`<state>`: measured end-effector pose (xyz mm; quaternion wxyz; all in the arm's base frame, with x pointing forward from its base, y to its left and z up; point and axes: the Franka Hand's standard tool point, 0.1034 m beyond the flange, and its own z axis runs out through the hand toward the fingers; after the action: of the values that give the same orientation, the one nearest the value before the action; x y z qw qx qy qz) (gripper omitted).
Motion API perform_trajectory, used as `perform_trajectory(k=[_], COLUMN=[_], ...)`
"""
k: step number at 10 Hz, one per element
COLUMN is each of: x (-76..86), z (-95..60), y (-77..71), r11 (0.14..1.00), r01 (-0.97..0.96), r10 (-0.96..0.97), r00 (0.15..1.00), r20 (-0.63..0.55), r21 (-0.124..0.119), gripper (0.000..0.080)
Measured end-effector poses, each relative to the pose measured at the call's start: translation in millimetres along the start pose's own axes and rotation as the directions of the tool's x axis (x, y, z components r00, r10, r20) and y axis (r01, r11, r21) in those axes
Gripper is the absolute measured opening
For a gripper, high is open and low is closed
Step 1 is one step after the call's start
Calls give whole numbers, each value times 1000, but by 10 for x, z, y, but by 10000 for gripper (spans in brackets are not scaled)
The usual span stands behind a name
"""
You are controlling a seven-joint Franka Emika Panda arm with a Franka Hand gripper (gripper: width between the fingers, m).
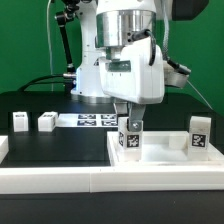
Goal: Assemble square table
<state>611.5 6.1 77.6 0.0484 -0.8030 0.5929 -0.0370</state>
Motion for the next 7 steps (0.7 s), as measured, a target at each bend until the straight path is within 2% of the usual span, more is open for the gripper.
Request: perform_trajectory(k=[1,2,3,4,7], x=[-13,-21,-22,-33,-34], z=[-5,-11,-10,-2,39], y=[-7,-20,-20,-19,-20], r11=[991,975,925,908,740], r01=[130,223,379,419,673], r10=[-130,-223,-379,-419,-672], r00=[991,975,926,908,740], r20=[5,3,3,5,19], r21=[-10,-12,-14,-14,-22], gripper=[588,638,646,646,649])
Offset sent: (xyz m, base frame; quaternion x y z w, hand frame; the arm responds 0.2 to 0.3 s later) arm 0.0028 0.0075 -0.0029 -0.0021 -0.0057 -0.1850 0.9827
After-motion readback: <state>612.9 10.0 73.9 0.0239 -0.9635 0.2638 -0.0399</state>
